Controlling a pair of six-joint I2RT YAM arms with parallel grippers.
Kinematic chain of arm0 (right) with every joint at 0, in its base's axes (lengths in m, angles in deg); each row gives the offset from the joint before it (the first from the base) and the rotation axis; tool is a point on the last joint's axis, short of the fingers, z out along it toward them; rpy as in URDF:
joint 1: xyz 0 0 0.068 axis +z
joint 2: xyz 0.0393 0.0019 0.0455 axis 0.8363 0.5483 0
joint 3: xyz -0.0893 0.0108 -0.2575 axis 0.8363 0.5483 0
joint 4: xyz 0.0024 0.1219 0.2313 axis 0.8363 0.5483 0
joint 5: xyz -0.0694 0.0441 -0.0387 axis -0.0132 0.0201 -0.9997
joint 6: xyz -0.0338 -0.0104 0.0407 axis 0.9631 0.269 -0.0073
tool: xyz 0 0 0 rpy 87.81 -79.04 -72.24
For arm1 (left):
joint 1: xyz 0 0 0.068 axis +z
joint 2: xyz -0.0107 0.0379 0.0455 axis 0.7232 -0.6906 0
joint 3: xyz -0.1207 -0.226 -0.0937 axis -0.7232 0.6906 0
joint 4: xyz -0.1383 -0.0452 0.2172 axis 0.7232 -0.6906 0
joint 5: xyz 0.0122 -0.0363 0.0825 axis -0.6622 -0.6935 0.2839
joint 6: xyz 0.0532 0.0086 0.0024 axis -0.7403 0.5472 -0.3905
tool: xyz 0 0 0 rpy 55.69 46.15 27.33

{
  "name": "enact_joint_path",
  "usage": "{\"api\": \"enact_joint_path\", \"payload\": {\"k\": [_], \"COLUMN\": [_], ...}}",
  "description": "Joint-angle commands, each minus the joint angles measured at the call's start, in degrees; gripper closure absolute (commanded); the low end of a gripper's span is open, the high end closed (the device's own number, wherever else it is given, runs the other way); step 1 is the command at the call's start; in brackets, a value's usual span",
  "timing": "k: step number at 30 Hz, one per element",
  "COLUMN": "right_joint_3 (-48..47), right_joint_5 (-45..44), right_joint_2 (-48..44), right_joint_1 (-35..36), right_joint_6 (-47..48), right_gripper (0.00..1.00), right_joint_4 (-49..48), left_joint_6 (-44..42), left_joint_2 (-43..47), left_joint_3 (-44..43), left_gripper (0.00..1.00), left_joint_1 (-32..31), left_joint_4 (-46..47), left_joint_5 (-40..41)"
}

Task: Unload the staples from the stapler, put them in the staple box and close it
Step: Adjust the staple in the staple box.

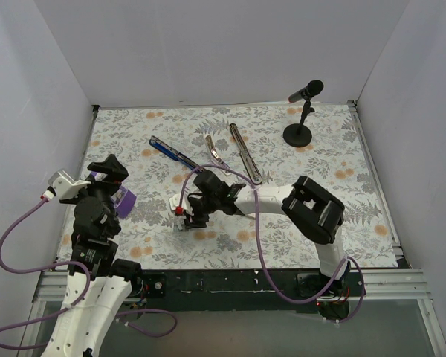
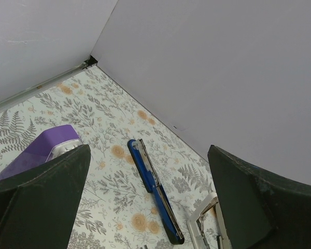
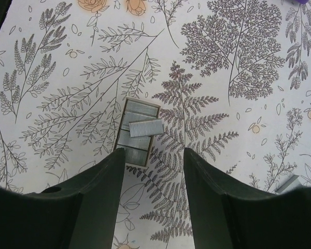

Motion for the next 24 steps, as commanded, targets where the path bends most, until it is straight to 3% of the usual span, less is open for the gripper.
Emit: {"api": "enact_joint_path", "payload": {"k": [1,24], "right_joint_3": [-3.58,-5.35], "right_joint_5": [0.84,-1.45], "right_joint_2": [1.90,3.57], "right_joint_1": [0.90,1.95], "right_joint_6": [1.54,0.84], "right_gripper": [0.44,0.44], "right_joint_4": [-0.03,1.74], "left_joint_6": [-0.87,-1.05], "left_joint_2": [-0.64,-0.99], "left_joint_3": [0.25,0.26], "left_gripper": [0.02,0.02], "left_joint_1": [0.05,-0.03], "left_joint_4": [0.57,0.75], "left_joint_5": [0.92,0.74]}}
